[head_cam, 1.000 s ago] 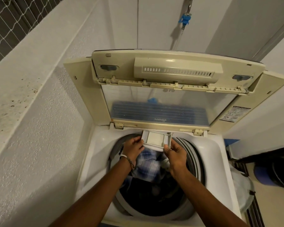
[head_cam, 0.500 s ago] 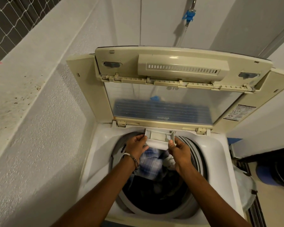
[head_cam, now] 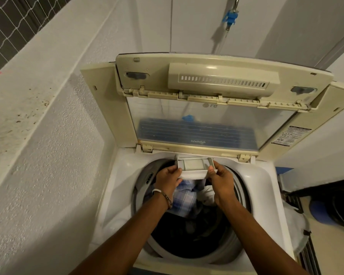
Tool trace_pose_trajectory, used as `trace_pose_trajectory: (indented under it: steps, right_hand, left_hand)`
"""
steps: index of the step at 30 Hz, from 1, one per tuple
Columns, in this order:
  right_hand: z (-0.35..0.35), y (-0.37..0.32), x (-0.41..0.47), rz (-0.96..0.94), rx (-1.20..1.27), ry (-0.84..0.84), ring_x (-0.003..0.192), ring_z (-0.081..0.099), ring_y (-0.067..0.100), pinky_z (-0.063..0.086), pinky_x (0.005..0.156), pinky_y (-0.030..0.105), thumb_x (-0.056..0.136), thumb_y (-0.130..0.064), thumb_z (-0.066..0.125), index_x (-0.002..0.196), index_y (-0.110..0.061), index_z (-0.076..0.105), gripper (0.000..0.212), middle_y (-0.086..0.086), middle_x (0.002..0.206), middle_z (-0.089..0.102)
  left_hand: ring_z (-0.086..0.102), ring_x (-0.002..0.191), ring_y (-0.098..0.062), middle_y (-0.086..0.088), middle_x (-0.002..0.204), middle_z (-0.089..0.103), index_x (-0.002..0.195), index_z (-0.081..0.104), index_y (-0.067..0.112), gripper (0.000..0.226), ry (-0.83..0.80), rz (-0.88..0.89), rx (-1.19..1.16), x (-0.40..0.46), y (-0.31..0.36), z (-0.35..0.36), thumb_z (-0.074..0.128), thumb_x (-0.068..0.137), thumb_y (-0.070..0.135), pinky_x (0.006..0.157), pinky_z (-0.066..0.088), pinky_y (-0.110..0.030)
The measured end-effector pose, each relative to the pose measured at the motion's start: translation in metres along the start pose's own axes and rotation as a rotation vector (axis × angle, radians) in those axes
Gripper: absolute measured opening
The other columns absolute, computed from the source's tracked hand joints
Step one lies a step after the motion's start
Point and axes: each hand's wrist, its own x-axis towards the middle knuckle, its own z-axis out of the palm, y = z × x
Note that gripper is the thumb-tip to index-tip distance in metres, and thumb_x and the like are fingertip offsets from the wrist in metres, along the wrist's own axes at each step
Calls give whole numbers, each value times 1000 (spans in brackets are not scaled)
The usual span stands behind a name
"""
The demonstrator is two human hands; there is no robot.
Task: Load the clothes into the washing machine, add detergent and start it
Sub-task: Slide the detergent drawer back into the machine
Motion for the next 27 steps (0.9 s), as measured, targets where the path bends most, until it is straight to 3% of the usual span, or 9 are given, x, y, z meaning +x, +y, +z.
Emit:
trace_pose_trajectory:
  steps: [4, 8, 14, 17, 24, 27]
  right_hand:
    - [-1, -1, -6, -36, 10, -5, 102, 67, 26, 55, 92, 48, 95, -15, 59, 116, -20, 67, 22, 7, 107, 71]
    - [-2, -1, -4, -15, 47, -12, 103, 67, 28, 55, 93, 51, 96, -14, 59, 124, -14, 64, 29, 10, 109, 71]
    - [-4, -3, -6, 11, 130, -55, 98, 68, 27, 57, 87, 44, 95, -12, 59, 105, -24, 68, 18, 9, 104, 72]
    - [-2, -7, -5, 33, 143, -34, 94, 67, 25, 58, 85, 43, 96, -13, 59, 100, -24, 67, 15, 7, 99, 71]
    - [-5, -4, -6, 77, 179, -54, 88, 63, 29, 56, 85, 49, 92, -15, 64, 102, -15, 71, 12, 15, 100, 70]
    - [-5, -4, -6, 100, 218, -56, 83, 63, 23, 58, 79, 41, 92, -13, 64, 104, -12, 70, 14, 11, 95, 70]
  left_hand:
    - [61, 96, -19, -10, 103, 64, 118, 62, 1, 26, 43, 77, 30, 0, -7, 2, 59, 92, 5, 66, 55, -14]
    - [62, 99, -20, -10, 104, 64, 117, 60, 0, 27, 57, 119, 52, 1, -11, 2, 61, 91, 7, 67, 57, -16]
    - [64, 83, -12, -5, 101, 67, 106, 63, 15, 15, 67, 193, 132, 3, -16, 0, 62, 91, 15, 78, 57, -32]
    - [63, 85, -13, -2, 98, 65, 103, 62, 18, 12, 95, 210, 139, 3, -14, 2, 63, 91, 17, 84, 57, -38]
    - [62, 85, -17, 0, 93, 64, 119, 62, 6, 30, 115, 143, 119, 5, -5, 7, 62, 91, 17, 80, 57, -37]
    - [64, 91, -20, -5, 101, 65, 120, 62, 7, 29, 112, 136, 131, 8, -4, 5, 62, 92, 16, 78, 58, -34]
